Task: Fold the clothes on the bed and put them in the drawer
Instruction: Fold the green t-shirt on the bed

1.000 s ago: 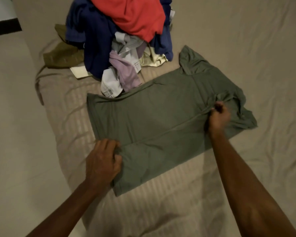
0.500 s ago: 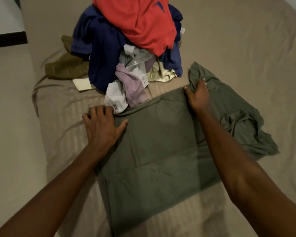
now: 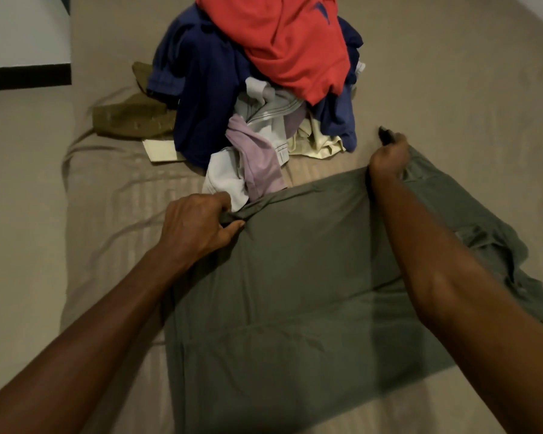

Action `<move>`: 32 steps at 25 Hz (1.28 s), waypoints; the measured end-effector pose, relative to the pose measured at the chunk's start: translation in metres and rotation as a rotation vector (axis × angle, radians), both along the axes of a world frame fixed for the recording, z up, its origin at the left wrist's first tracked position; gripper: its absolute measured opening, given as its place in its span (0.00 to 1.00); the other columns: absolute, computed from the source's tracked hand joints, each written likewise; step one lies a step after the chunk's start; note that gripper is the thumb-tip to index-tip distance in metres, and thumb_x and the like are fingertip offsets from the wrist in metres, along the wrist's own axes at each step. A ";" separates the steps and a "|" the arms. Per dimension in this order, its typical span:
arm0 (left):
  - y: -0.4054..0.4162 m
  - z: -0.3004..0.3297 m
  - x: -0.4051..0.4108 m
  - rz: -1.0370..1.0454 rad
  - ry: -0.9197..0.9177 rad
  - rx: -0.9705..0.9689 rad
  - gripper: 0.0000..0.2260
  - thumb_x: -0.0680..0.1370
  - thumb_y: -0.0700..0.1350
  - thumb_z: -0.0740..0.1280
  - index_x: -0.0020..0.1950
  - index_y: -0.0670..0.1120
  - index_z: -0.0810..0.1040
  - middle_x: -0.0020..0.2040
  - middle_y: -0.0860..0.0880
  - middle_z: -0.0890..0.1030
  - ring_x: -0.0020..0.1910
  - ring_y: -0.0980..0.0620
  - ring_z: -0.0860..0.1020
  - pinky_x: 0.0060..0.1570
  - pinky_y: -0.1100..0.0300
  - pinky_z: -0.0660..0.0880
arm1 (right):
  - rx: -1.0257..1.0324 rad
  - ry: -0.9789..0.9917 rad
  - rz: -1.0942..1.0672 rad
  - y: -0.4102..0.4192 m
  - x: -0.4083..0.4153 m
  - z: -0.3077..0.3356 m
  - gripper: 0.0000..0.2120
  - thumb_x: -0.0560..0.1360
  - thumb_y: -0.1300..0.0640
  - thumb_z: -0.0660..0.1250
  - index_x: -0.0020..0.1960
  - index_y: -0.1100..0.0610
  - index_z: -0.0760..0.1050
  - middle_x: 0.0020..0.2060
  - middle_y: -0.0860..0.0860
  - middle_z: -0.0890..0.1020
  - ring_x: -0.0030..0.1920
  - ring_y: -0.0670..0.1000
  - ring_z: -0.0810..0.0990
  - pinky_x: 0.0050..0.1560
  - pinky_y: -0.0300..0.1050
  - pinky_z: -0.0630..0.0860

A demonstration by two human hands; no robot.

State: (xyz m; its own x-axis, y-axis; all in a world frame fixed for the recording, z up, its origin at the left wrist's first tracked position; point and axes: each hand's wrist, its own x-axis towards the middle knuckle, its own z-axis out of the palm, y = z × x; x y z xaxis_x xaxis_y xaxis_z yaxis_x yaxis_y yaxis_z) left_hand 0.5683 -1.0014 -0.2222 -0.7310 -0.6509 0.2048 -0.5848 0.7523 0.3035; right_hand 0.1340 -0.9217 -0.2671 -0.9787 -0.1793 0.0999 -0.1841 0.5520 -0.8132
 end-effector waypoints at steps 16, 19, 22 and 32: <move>0.170 0.006 0.100 -0.244 -0.112 -0.068 0.15 0.60 0.45 0.74 0.42 0.55 0.73 0.37 0.55 0.78 0.30 0.48 0.77 0.26 0.60 0.66 | -1.218 -0.662 -0.377 0.290 0.012 -0.004 0.19 0.68 0.62 0.72 0.59 0.61 0.83 0.52 0.57 0.87 0.54 0.57 0.86 0.60 0.48 0.82; 0.175 0.001 0.113 -0.171 -0.131 -0.033 0.19 0.58 0.45 0.77 0.39 0.56 0.69 0.34 0.55 0.78 0.29 0.49 0.78 0.27 0.61 0.58 | -1.223 -0.597 -0.436 0.310 -0.002 -0.012 0.15 0.75 0.63 0.63 0.58 0.61 0.81 0.50 0.57 0.85 0.50 0.56 0.85 0.62 0.33 0.72; 0.190 0.008 0.127 -0.162 -0.122 0.029 0.18 0.61 0.49 0.75 0.36 0.56 0.66 0.30 0.56 0.72 0.27 0.52 0.75 0.26 0.60 0.60 | -0.913 -0.325 -0.522 0.324 0.014 0.006 0.15 0.70 0.62 0.63 0.54 0.59 0.80 0.48 0.56 0.84 0.46 0.54 0.84 0.56 0.48 0.83; 0.118 0.003 0.102 0.369 -0.036 0.182 0.12 0.75 0.56 0.74 0.55 0.54 0.82 0.54 0.50 0.77 0.54 0.47 0.77 0.48 0.51 0.77 | 0.043 0.424 0.550 0.263 0.120 0.006 0.19 0.75 0.62 0.60 0.63 0.62 0.79 0.62 0.61 0.81 0.64 0.62 0.77 0.69 0.50 0.69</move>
State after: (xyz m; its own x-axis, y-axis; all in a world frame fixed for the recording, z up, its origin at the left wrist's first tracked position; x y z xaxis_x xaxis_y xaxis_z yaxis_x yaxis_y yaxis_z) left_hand 0.6703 -0.8834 -0.2194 -0.4461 -0.8941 0.0404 -0.8182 0.4258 0.3863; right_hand 0.2538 -0.6584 -0.2615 -0.6230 -0.6502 0.4348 -0.7430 0.3181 -0.5889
